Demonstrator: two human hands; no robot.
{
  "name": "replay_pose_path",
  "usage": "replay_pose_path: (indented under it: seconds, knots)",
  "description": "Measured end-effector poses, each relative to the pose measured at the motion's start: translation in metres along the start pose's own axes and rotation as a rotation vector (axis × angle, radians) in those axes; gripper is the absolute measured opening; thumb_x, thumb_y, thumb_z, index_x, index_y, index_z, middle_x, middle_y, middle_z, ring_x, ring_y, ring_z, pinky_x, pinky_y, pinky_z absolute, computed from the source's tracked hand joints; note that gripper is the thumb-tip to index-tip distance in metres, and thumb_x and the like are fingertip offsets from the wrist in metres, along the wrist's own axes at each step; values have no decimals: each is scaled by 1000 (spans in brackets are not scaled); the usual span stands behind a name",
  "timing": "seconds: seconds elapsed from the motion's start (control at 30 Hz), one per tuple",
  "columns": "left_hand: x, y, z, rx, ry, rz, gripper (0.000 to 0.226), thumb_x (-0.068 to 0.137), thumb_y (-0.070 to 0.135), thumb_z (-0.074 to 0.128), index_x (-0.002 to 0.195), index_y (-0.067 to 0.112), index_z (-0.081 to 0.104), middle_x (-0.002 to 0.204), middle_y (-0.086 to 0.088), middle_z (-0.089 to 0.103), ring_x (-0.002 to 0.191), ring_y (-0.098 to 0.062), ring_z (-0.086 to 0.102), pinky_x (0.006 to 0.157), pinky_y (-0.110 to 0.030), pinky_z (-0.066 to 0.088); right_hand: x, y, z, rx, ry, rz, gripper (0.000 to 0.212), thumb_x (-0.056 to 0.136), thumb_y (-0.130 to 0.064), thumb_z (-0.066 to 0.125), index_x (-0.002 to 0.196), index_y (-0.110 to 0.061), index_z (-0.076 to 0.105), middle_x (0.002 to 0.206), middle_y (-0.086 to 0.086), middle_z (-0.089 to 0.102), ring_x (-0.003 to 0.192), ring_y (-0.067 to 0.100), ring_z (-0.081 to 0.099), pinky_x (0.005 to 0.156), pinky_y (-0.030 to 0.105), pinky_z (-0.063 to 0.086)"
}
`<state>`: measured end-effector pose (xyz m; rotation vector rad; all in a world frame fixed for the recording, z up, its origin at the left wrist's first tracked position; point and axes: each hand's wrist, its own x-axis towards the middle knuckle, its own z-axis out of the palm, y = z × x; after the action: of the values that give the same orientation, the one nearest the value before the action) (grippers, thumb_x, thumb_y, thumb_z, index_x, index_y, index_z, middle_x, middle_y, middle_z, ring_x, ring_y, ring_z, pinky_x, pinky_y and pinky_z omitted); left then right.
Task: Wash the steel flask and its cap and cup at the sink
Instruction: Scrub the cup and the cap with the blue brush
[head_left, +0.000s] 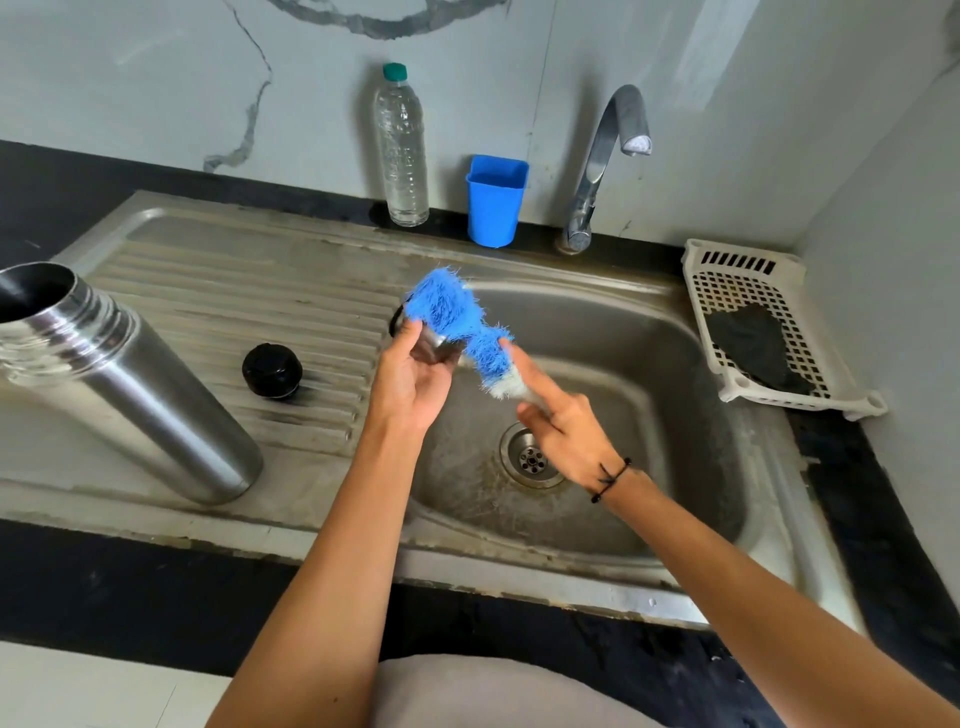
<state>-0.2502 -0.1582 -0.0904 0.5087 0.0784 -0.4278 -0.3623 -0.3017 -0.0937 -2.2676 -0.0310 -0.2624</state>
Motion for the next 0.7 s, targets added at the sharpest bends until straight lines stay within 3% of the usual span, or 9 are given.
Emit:
replay_pose_path:
  seconds: [0.13, 0.2, 0.23, 0.3, 0.33, 0.37, 0.5, 0.6, 0.7]
  knots:
    - [-4, 2, 3, -59, 25, -11, 13, 78, 22, 62, 86, 10, 61, 100, -10, 66, 111, -29, 61, 99, -44, 46, 7, 6, 1, 36, 64, 143, 80, 94, -3, 43, 127, -72, 18, 88, 17, 69, 50, 21, 39, 59, 40, 54]
    - [-2, 3, 0, -46, 42, -23, 13, 76, 23, 63, 80, 12, 58, 99, -10, 65, 124, -36, 52, 108, -48, 36, 8, 8, -3, 44, 81, 145, 80, 94, -4, 43, 127, -73, 18, 81, 24, 65, 52, 21, 37, 61, 41, 52]
    - [-2, 4, -1, -44, 27, -20, 14, 77, 24, 62, 82, 11, 58, 98, -10, 65, 126, -37, 50, 109, -49, 34, 8, 7, -4, 58, 78, 118, 80, 94, -3, 43, 130, -70, 19, 78, 17, 67, 51, 20, 36, 59, 38, 52]
    - [-1, 5, -1, -40, -18, -8, 24, 79, 30, 61, 93, 11, 60, 102, -10, 65, 121, -34, 53, 104, -46, 41, 4, 6, -2, 63, 33, 35, 77, 93, 1, 43, 137, -58, 20, 74, -21, 66, 46, 11, 34, 54, 23, 48]
    - [-1, 5, 1, -20, -38, -2, 28, 79, 34, 61, 95, 12, 59, 102, -8, 63, 115, -31, 56, 98, -45, 45, 2, 4, 2, 43, 19, 5, 77, 93, 2, 44, 139, -53, 18, 76, -30, 62, 44, 8, 33, 54, 17, 46]
    - [-1, 4, 2, 1, -52, 7, 29, 79, 36, 61, 95, 13, 59, 103, -8, 61, 111, -29, 58, 96, -44, 47, 1, 4, 5, 22, 22, 4, 77, 92, 2, 44, 139, -53, 18, 79, -27, 62, 43, 8, 35, 55, 15, 46]
    - [-2, 4, 7, -44, -3, -20, 29, 82, 35, 61, 100, 13, 58, 122, -8, 54, 117, -30, 57, 99, -44, 44, 6, 10, 4, 25, 106, 184, 75, 94, -5, 44, 133, -64, 19, 96, 15, 70, 56, 23, 47, 68, 28, 52]
    - [0, 7, 7, -39, 55, -27, 33, 86, 34, 57, 110, 10, 56, 123, -13, 58, 120, -31, 54, 104, -45, 39, 3, 9, -2, 74, 138, 152, 76, 93, -2, 44, 132, -63, 20, 93, -5, 70, 58, 21, 44, 65, 16, 47]
    - [2, 3, 2, -50, 56, -33, 23, 95, 26, 47, 103, 7, 56, 110, -14, 62, 112, -32, 57, 103, -47, 40, -2, 4, -1, 54, 63, 48, 79, 92, 0, 45, 136, -62, 22, 90, -41, 59, 49, 11, 38, 61, 22, 50]
